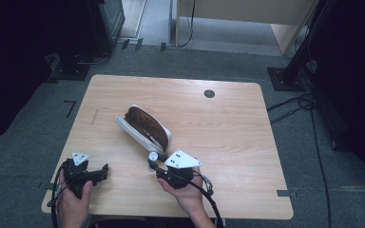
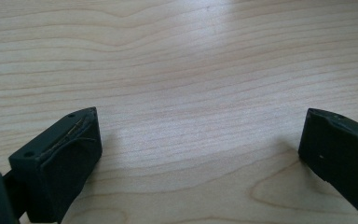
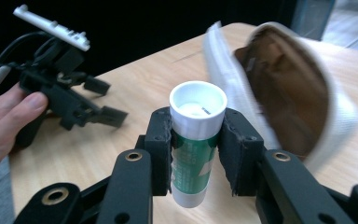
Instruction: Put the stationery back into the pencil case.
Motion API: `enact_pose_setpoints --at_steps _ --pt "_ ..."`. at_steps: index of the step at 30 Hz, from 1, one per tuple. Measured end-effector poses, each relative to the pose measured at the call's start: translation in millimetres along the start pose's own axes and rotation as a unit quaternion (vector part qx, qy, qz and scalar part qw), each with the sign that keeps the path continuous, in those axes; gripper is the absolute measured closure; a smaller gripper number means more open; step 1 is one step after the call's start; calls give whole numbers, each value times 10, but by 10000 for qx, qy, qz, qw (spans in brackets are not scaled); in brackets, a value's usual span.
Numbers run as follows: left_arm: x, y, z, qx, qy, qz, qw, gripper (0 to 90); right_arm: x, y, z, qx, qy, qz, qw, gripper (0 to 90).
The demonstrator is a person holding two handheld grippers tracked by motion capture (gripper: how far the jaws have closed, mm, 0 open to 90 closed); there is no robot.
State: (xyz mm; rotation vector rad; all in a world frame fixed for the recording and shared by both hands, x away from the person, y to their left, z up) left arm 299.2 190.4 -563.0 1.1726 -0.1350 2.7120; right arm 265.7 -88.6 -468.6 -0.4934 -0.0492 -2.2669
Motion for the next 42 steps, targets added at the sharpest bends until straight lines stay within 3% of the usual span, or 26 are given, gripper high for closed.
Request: enact_pose_setpoints --at_steps 8,15,23,33,42 --pt "0 0 0 1 -1 -1 10000 0 227 257 111 -92 151 -363 9992 663" --pt "0 0 0 1 -1 0 10000 0 281 400 238 -139 269 -578 9979 663" --pt "1 0 0 -1 -8 -4 10000 0 180 448 438 -43 363 -654 9972 662" --pt "-1 1 1 12 6 -4 10000 0 -83 446 622 112 314 -625 9975 662" --pt "1 0 0 0 -2 -2 10000 0 -299 499 523 159 -154 -737 9970 662"
Point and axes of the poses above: each handheld gripper's, and its own axes: x roughly backward along the jaws, z roughly out of its top, y roughly to its right, the point moved 6 cm from there along -x, roughly forward along the jaws
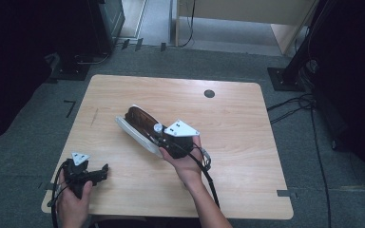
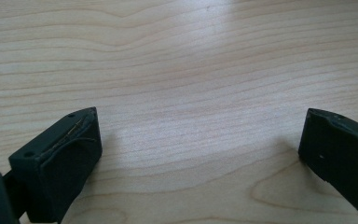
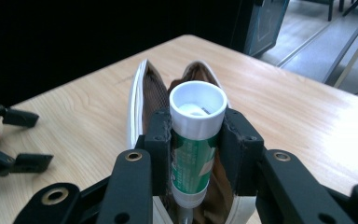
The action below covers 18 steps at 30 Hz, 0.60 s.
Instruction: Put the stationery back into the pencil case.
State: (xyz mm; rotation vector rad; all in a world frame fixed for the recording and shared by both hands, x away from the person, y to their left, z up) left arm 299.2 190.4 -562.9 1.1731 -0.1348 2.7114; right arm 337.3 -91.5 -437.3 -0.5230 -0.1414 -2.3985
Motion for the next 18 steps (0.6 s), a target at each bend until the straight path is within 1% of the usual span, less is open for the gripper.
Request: enact_pose_setpoints --at_steps 3,8,11,14,15,16,18 --pt "0 0 0 0 3 1 10000 0 -28 0 -37 58 -131 -69 9999 662" --pt "-1 0 0 2 6 3 10000 0 -44 14 -54 -32 -197 -56 9998 661" --pt "-1 0 0 2 7 5 10000 0 -68 20 -71 -1 -294 -68 9995 660" --pt "-1 0 0 2 7 3 10000 0 -93 40 -73 4 -329 -93 9994 658" --pt "-1 0 0 3 7 3 10000 0 -104 44 -74 -37 -349 -103 9993 656" --pt "-1 0 0 3 7 3 10000 0 -116 52 -72 -30 -358 -111 9993 650" --pt "-1 0 0 4 7 3 10000 0 -141 61 -60 -36 -334 -137 9993 608"
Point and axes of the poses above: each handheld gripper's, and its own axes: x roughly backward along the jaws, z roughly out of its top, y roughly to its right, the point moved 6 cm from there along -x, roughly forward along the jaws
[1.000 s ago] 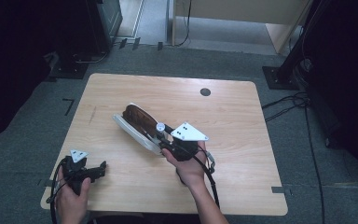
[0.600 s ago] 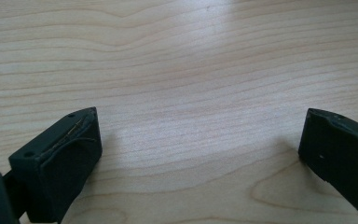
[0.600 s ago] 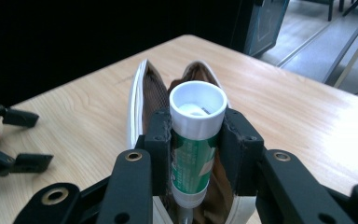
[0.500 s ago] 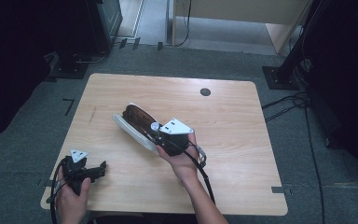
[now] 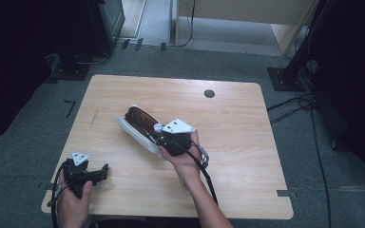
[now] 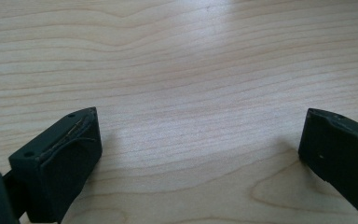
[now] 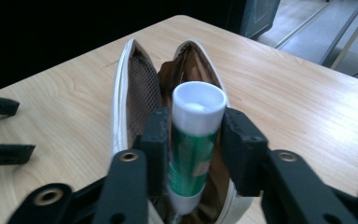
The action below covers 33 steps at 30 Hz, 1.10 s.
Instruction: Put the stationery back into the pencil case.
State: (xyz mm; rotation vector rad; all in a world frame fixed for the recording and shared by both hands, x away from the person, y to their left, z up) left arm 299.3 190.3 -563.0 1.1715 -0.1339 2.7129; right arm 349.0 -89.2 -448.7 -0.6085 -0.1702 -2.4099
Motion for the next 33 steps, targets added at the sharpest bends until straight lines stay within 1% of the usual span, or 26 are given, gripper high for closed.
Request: enact_pose_setpoints --at_steps 4,9,11,16,19,21,23,26,28,33 --pt "0 0 0 -1 0 0 10000 0 -25 4 59 -65 158 19 9999 575" --pt "-1 1 0 -4 3 -3 10000 0 6 18 80 -76 286 -1 9996 576" --pt "0 1 0 -4 1 -3 10000 0 46 30 64 -50 337 -5 9994 577" --pt "1 -2 0 -23 -5 -4 10000 0 241 101 -33 -140 451 -31 9989 574" --pt "0 2 0 -2 3 -1 10000 0 383 140 -176 -192 414 -52 9989 568" --pt "0 2 0 -2 2 -3 10000 0 453 152 -274 -168 379 -45 9991 562" --pt "1 1 -1 -8 -4 -5 10000 0 534 162 -395 -146 303 -31 9994 556" --pt "1 1 0 -9 -4 -7 10000 0 653 184 -579 -212 195 -30 9996 543" --pt "1 0 0 -11 -5 -6 10000 0 717 206 -695 -233 135 -39 9996 530" --pt "0 0 0 -12 2 -2 10000 0 820 264 -911 -392 119 34 9992 488"
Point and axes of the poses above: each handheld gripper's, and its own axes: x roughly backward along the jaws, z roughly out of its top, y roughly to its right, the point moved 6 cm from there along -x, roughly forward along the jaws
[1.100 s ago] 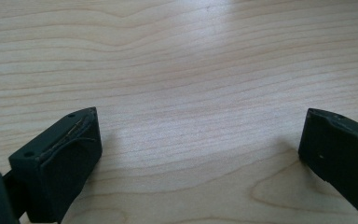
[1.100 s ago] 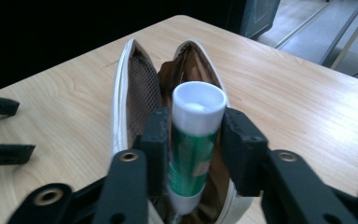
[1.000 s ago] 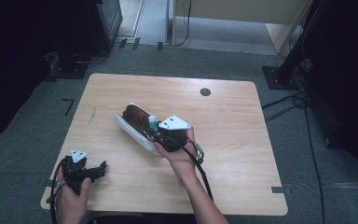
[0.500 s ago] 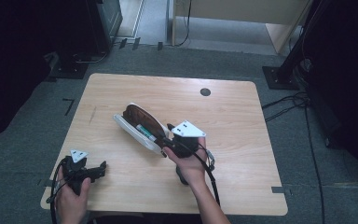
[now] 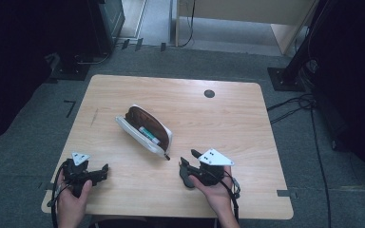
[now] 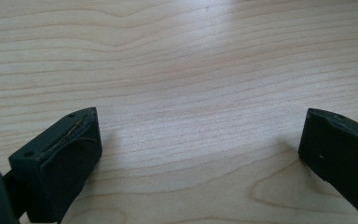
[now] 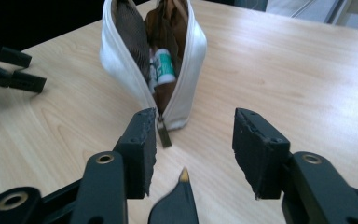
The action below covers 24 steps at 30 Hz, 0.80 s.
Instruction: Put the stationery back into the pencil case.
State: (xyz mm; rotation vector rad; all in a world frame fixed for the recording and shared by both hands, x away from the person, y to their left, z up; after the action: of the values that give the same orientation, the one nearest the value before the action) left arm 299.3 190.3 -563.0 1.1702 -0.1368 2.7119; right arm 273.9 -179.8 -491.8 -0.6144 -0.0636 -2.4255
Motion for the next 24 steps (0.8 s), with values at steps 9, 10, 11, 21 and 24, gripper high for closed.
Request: enact_pose_setpoints --at_steps 9,10,11,21,24 --pt "16 6 -16 -7 -9 -2 10000 0 19 2 -305 81 -451 154 9988 374" --pt "28 15 -29 -13 -7 -31 10000 0 26 0 -343 105 -479 132 9987 374" --pt "36 16 -39 -42 11 -55 10000 0 35 3 -370 122 -474 81 9988 374" --pt "141 195 107 34 218 -285 9994 0 -3 22 -570 -27 -856 12 9963 328" --pt "212 388 219 -191 437 -613 9970 0 -34 -3 -633 10 -989 44 9951 314"
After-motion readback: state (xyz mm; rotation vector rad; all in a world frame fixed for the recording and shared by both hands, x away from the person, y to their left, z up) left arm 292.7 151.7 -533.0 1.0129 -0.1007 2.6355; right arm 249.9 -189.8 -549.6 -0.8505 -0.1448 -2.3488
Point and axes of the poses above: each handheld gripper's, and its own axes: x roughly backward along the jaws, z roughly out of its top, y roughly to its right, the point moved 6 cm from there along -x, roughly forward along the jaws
